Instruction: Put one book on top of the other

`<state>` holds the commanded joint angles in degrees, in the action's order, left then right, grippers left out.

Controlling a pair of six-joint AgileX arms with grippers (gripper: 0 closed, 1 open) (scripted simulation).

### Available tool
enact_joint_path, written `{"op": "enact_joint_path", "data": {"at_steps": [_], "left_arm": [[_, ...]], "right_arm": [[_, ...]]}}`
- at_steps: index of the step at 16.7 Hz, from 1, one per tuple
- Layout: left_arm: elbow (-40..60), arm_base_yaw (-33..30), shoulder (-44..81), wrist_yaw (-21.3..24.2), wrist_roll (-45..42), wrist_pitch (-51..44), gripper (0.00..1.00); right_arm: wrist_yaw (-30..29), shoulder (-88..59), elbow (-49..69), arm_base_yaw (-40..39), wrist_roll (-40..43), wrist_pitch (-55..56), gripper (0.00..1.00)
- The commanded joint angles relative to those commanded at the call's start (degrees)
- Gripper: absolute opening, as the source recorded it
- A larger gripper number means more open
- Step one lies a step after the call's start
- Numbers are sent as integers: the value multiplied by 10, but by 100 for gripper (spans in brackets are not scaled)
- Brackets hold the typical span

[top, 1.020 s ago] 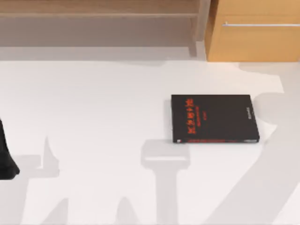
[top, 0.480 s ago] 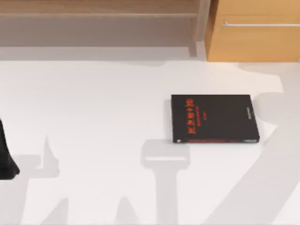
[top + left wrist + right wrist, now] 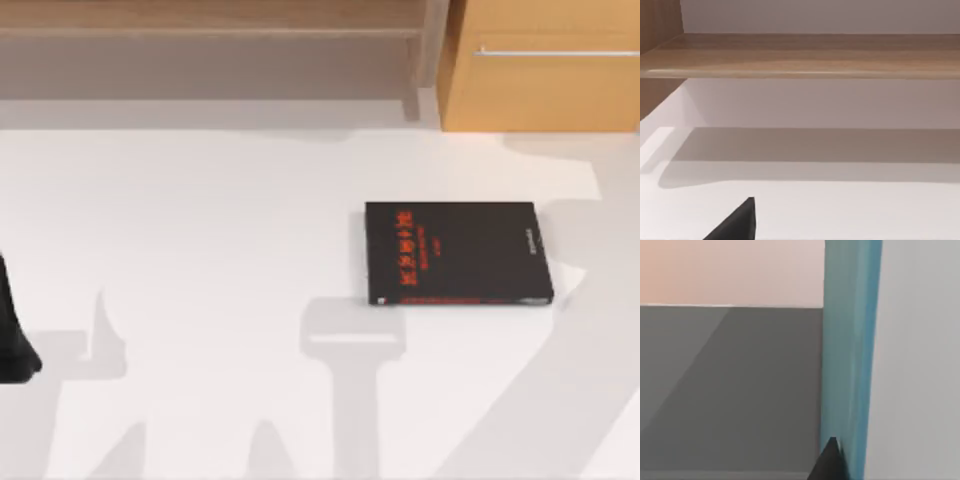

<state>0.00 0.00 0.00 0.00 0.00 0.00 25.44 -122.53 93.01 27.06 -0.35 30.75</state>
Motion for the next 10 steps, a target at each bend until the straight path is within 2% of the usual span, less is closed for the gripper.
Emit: {"op": "enact_joint_path", "data": {"at_steps": [10], "left_arm": [[0,0,0,0,0,0,100]], "right_arm": [[7,45,-9,23,-25,22,0]]}}
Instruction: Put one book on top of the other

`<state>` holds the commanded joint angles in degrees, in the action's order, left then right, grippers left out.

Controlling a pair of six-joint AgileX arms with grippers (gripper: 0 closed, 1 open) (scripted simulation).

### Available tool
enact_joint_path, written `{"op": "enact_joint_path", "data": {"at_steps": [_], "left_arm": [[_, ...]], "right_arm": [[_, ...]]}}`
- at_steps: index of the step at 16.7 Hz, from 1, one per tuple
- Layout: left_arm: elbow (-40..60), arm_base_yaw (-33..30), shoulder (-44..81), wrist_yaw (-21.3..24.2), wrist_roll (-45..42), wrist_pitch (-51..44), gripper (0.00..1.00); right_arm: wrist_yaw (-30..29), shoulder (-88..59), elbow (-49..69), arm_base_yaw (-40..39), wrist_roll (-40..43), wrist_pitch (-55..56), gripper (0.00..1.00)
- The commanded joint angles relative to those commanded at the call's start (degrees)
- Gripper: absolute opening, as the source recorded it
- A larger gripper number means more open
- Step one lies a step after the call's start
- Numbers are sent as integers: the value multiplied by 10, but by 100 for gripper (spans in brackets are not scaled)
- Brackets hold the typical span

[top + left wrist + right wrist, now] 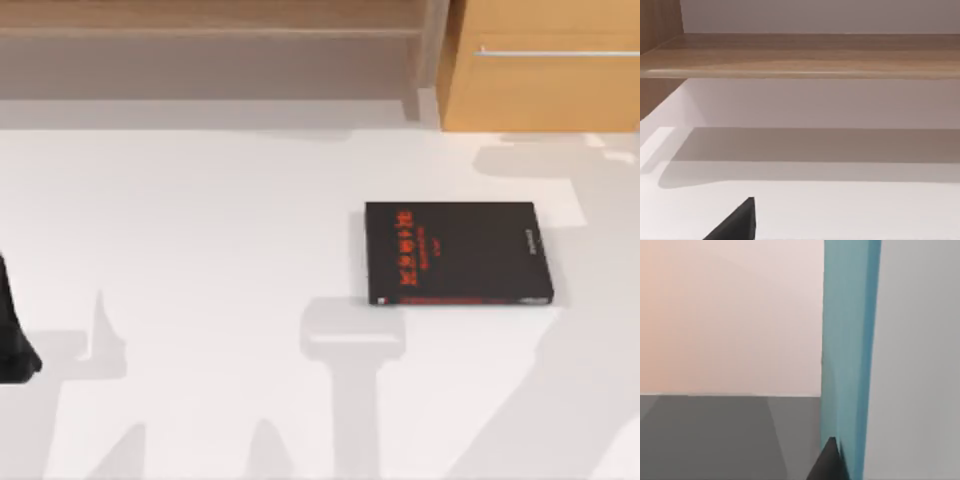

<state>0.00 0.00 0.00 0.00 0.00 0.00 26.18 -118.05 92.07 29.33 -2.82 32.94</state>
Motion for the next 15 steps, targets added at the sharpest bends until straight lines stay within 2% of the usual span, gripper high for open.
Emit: {"op": "enact_joint_path", "data": {"at_steps": [10,15], "left_arm": [[0,0,0,0,0,0,100],[0,0,0,0,0,0,100]], "right_arm": [[-4,-25,-5,-14,28,-34,0],[-30,20,-48,-9,-14,-10,0]]}}
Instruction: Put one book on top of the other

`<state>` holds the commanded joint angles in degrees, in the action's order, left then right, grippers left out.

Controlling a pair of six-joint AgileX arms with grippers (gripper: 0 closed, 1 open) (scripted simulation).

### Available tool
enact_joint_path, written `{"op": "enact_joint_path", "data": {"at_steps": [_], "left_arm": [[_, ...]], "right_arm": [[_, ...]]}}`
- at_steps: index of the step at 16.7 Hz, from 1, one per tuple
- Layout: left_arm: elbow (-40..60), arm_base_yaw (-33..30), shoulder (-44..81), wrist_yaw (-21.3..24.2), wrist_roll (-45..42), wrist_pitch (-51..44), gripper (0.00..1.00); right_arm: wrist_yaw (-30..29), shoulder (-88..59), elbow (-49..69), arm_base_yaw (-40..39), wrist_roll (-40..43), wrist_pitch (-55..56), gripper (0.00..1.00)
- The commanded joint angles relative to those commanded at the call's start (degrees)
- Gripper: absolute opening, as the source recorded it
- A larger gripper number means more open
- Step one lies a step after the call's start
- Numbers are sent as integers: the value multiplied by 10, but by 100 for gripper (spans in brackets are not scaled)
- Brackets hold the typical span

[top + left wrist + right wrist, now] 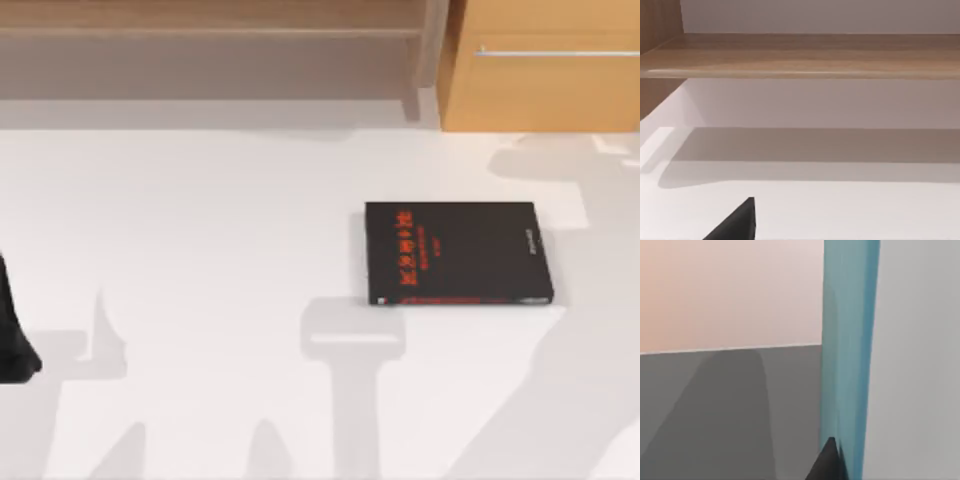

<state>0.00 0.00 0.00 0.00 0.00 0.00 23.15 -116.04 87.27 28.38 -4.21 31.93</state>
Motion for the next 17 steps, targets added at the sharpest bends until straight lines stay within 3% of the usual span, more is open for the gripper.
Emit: {"op": "enact_joint_path", "data": {"at_steps": [5,11,17], "left_arm": [[0,0,0,0,0,0,100],[0,0,0,0,0,0,100],[0,0,0,0,0,0,100]], "right_arm": [[-91,103,-108,11,-113,46,0],[-274,234,-296,-4,-324,77,0],[-465,293,-465,-122,-589,50,0]]}}
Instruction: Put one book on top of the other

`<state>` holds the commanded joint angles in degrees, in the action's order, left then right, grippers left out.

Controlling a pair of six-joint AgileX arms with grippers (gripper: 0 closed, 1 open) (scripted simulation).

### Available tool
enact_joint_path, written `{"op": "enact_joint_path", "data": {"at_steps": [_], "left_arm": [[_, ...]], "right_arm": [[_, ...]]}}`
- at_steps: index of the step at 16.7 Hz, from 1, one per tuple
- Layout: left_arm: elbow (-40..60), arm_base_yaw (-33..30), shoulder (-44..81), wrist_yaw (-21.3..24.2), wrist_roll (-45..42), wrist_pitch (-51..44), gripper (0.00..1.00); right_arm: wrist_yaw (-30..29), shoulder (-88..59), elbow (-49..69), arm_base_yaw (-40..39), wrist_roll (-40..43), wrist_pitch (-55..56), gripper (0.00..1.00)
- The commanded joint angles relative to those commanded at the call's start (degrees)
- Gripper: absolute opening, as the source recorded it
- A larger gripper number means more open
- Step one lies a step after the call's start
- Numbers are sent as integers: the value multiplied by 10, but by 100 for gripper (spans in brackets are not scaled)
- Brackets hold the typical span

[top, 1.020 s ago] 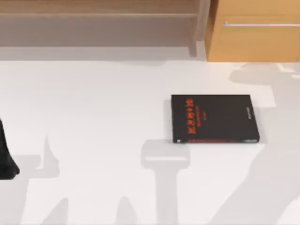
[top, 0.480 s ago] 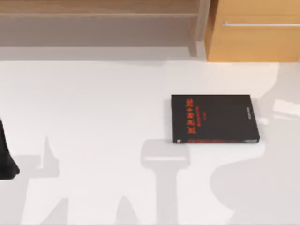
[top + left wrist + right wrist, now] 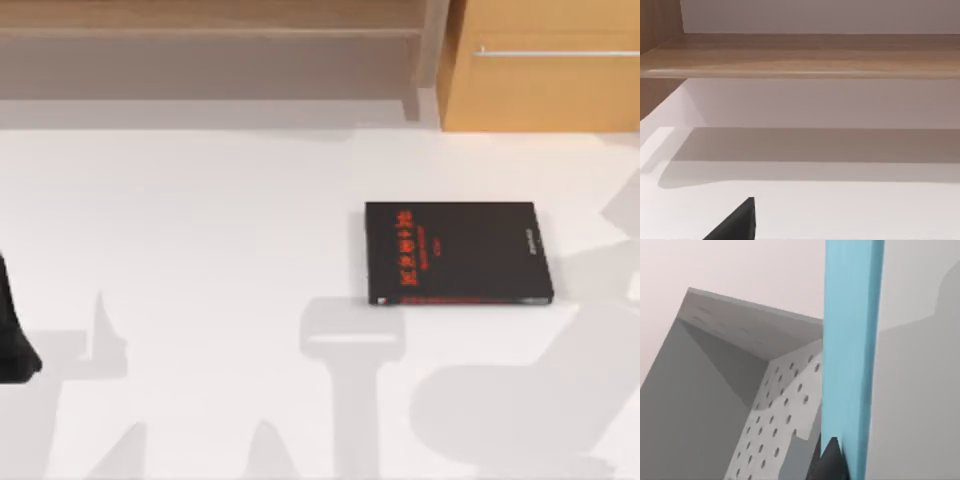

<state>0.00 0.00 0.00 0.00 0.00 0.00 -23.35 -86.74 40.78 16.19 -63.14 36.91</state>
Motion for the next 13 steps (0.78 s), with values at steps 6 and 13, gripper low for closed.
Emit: {"op": "enact_joint_path", "data": {"at_steps": [6,13], "left_arm": [[0,0,0,0,0,0,100],[0,0,0,0,0,0,100]], "right_arm": [[-105,-35,-60,-237,-262,-61,0],[-145,-97,-44,-501,-476,-132,0]]}}
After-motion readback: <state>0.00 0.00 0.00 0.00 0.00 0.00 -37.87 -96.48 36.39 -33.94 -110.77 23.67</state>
